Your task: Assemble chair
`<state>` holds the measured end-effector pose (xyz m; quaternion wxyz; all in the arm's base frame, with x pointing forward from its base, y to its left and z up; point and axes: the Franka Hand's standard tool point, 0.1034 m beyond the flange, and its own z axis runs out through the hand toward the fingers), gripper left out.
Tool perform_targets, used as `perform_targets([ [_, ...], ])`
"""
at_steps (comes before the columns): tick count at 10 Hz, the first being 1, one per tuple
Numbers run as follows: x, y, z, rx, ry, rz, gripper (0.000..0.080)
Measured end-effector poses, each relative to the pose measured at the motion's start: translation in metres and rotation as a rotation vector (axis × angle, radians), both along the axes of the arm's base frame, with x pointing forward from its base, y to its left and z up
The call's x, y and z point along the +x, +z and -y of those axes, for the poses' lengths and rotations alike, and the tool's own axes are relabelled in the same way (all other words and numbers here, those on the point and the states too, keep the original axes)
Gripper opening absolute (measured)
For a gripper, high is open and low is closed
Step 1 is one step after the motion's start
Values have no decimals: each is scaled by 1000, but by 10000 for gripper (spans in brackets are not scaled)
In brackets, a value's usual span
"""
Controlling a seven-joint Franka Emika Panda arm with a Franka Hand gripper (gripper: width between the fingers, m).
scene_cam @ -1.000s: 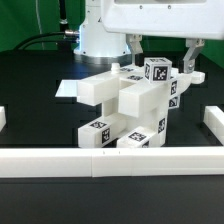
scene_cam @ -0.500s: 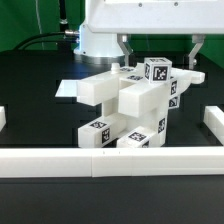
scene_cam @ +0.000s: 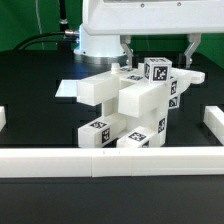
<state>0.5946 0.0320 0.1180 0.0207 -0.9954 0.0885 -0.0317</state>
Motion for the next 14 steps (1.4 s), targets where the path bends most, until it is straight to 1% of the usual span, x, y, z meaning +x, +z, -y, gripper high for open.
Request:
perform_targets([
  [1,0,0,0,0,0,1,282],
  [5,0,0,0,4,-46,-1,282],
  [7,0,0,0,17,-215,-6,282],
  [13,0,0,-1,42,-555,-18,284],
  [14,0,0,-1,52,-644,-22,284],
])
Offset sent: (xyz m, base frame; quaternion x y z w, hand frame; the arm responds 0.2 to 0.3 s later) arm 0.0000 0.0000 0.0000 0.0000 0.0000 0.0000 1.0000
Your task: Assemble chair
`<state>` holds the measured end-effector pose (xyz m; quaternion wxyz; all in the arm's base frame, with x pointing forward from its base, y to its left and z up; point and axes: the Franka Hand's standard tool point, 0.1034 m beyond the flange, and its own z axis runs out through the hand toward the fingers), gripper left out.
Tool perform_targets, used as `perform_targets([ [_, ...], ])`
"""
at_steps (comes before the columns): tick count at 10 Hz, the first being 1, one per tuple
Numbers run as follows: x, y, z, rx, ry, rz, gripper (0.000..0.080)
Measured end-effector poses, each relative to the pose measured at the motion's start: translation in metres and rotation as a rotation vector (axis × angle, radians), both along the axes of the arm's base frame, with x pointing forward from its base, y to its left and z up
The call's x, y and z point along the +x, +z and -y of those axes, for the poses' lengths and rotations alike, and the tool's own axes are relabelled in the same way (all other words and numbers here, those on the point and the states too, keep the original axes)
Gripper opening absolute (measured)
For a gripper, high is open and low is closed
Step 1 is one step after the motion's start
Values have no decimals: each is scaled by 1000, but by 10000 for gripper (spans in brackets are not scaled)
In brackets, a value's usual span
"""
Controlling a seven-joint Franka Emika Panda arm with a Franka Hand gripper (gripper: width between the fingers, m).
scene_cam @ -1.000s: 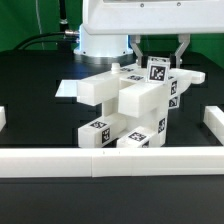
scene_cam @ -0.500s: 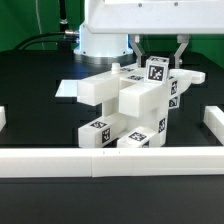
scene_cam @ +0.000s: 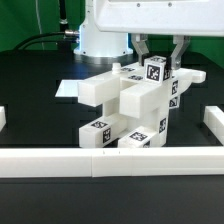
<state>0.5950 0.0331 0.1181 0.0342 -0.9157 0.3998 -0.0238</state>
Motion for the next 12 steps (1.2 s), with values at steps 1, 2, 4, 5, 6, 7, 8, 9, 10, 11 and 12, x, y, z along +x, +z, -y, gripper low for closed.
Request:
perform_targets([
  [1,0,0,1,14,-89,2,284],
  [2,0,0,0,23,-135,2,284],
  [4,2,0,-2,44,-317,2,284],
  [5,2,0,-2,47,-352,2,284],
  [6,2,0,-4,54,-437,-1,284],
  [7,2,0,-4,58,-480,-4,284],
  [8,2,0,-4,59,-488,-4,284],
  [9,2,0,-4,59,-484,-4,285],
  [10,2,0,-4,57,-464,-3,474],
  [11,2,0,-5,55,-441,-3,474],
  [12,1,0,-5,56,-438,-9,609],
])
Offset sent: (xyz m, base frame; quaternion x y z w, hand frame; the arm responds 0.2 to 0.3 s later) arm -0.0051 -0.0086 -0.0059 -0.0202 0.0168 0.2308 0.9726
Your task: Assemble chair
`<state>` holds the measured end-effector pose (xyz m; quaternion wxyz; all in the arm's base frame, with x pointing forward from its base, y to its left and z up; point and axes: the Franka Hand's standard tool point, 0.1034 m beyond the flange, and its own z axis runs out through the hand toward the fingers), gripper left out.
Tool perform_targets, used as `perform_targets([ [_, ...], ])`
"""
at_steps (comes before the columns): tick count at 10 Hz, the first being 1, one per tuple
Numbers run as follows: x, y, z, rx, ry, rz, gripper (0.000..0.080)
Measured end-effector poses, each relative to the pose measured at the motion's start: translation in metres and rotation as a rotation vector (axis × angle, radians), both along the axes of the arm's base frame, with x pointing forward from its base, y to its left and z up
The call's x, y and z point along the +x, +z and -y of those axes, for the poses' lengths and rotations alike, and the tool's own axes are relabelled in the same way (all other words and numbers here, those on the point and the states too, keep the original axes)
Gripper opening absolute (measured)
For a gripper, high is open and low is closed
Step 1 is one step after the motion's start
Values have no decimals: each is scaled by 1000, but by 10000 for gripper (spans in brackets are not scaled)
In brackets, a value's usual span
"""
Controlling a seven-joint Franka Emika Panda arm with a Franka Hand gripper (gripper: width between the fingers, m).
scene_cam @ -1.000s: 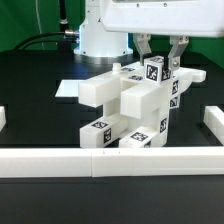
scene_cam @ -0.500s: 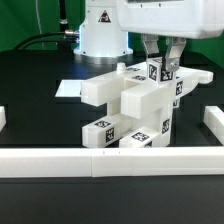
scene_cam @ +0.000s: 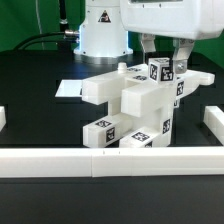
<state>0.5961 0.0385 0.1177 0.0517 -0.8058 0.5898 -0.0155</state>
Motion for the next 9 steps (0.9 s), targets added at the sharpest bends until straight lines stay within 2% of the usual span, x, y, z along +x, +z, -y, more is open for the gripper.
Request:
perform_targets([
  [3,1,0,1,-25,190,28,647],
  [9,3,2,1,-94,818,51,649],
])
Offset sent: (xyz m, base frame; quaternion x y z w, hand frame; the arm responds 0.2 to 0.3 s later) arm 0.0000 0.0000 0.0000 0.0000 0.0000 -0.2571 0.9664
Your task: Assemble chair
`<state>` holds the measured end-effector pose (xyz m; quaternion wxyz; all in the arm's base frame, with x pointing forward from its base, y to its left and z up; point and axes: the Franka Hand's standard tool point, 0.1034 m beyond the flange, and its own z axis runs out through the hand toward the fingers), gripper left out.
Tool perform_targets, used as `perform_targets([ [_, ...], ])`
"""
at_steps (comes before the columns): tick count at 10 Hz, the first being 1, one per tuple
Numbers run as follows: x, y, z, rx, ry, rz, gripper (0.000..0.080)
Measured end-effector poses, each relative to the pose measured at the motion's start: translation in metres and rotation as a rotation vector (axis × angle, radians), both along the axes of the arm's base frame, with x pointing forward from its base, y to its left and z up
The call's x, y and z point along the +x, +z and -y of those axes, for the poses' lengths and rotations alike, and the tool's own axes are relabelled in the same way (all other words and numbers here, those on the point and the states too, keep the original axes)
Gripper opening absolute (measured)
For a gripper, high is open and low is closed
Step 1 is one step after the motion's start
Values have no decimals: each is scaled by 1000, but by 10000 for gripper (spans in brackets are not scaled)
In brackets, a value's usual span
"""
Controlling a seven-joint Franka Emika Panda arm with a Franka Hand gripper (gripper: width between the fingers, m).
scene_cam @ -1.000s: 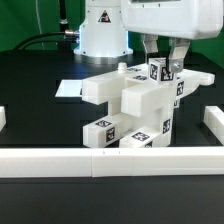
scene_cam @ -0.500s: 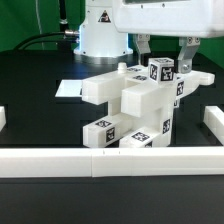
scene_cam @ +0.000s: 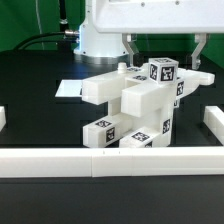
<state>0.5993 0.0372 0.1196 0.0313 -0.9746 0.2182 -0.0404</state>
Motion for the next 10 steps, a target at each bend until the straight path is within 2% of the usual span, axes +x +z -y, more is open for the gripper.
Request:
perform_targets([
  [5,0,-1,1,-36,361,16,649],
  [9,0,0,2,-62,541,23,649],
  [10,0,0,3,-63,544,23,506],
])
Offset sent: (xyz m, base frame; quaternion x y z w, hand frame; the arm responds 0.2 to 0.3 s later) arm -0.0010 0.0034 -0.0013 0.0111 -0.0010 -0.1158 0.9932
